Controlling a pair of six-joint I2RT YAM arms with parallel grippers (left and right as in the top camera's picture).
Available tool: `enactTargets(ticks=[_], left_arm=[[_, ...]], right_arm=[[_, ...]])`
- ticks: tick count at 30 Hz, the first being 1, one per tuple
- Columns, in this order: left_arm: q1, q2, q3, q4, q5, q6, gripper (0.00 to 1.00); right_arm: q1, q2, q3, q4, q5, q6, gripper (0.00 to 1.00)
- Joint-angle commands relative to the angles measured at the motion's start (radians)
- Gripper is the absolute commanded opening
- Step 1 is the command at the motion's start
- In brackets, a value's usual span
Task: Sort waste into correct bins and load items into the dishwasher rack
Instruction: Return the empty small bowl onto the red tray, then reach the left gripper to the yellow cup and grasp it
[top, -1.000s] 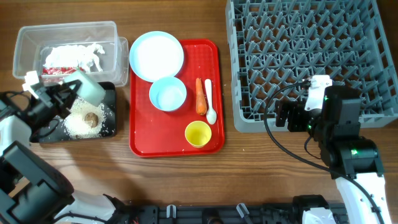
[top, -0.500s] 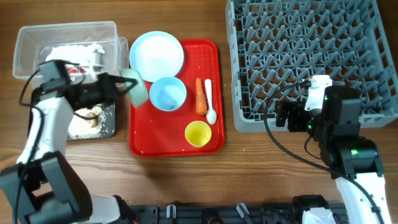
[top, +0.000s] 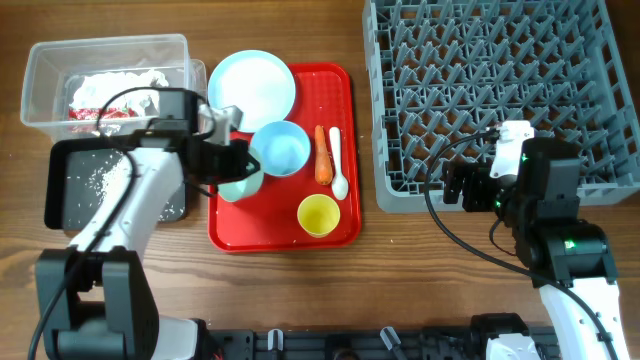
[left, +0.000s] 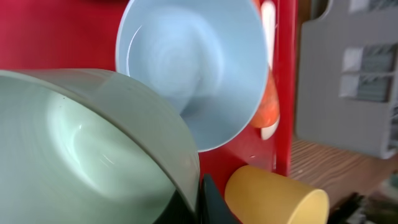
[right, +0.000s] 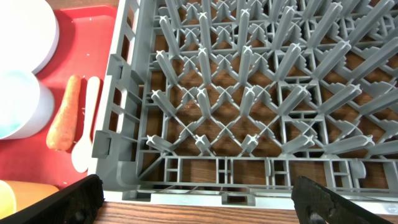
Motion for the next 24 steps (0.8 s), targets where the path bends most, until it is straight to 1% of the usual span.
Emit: enactTargets(ticks=[1,5,7,11,12,14,16,19,24], left_arm=[[-0.099,-0.01,0.016,-0.006,-0.164,0.012,0.04],[-0.171,-0.005,0.016,-0.021,-0.183,0.012,0.05],[-0.189,-0.005,0.016,-0.02,-0.186,0.012,0.11],[-0.212,-0.005,0.016,-0.025,-0.232,-0.001,0.19],[-0.212,-0.005,0.016,-0.029,-0.248,-0.014,0.23],[-0.212,-0.005,0.016,-0.043,-0.251,-0.014,0.36],[-0.212,-0.005,0.016,-0.051,-0.248,-0.015,0.41],[-0.219,-0.005,0.016,-0.069,-0.215,-0.034,0.42],[-0.243,-0.006,0.016,-0.088,-0.059,-0.033,0.47]], right_arm=[[0.002,0.002,0.025,0.0,-0.012,-0.01,1.0],[0.002,0.002,0.025,0.0,-0.012,-0.01,1.0],[0.002,0.002,0.025,0.0,-0.012,-0.01,1.0],[0.002,0.002,0.025,0.0,-0.012,-0.01,1.0],[0.002,0.002,0.025,0.0,-0.012,-0.01,1.0],[0.002,0.002,0.025,0.0,-0.012,-0.01,1.0],[0.002,0.002,0.025,0.0,-0.012,-0.01,1.0],[0.002,0.004,0.025,0.0,-0.012,-0.01,1.0],[0.002,0.032,0.025,0.0,-0.012,-0.009,1.0]])
